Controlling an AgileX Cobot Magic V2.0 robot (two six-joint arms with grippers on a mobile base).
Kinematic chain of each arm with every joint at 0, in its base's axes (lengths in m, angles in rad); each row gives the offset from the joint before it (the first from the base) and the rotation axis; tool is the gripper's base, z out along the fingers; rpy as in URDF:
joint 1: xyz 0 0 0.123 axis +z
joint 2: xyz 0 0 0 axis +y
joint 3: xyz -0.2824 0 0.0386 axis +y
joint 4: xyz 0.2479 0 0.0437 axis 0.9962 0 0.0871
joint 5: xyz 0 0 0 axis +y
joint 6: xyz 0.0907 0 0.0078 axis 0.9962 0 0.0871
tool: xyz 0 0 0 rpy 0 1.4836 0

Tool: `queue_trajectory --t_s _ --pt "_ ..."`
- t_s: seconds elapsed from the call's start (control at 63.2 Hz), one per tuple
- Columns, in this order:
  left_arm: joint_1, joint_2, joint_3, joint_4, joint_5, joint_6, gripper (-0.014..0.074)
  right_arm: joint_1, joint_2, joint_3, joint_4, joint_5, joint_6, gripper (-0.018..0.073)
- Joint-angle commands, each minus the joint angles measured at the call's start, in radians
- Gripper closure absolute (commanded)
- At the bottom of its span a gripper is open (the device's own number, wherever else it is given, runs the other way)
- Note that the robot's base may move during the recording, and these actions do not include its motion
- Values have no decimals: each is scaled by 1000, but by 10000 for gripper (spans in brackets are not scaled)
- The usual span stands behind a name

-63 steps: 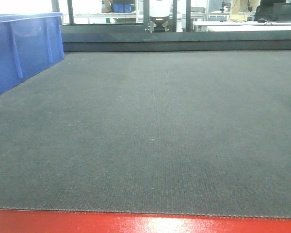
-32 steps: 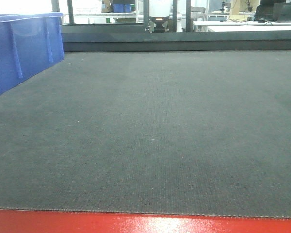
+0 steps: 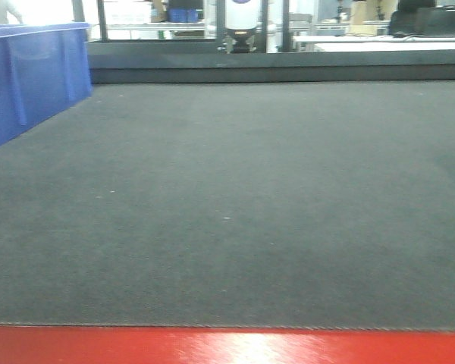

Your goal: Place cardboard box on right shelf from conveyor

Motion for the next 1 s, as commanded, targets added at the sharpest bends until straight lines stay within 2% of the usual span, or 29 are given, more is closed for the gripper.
queue_trajectory --t_s 0.0,0.57,0.982 --pt "1 -13 -3 -5 -82 -5 715 -6 12 -28 -10 -102 -9 356" --pt "-1 -13 -3 -5 -82 -5 715 -6 12 -28 -10 -102 -9 356" --pt "-82 -13 -3 -5 -82 -5 715 -6 12 -28 -10 -102 -9 356"
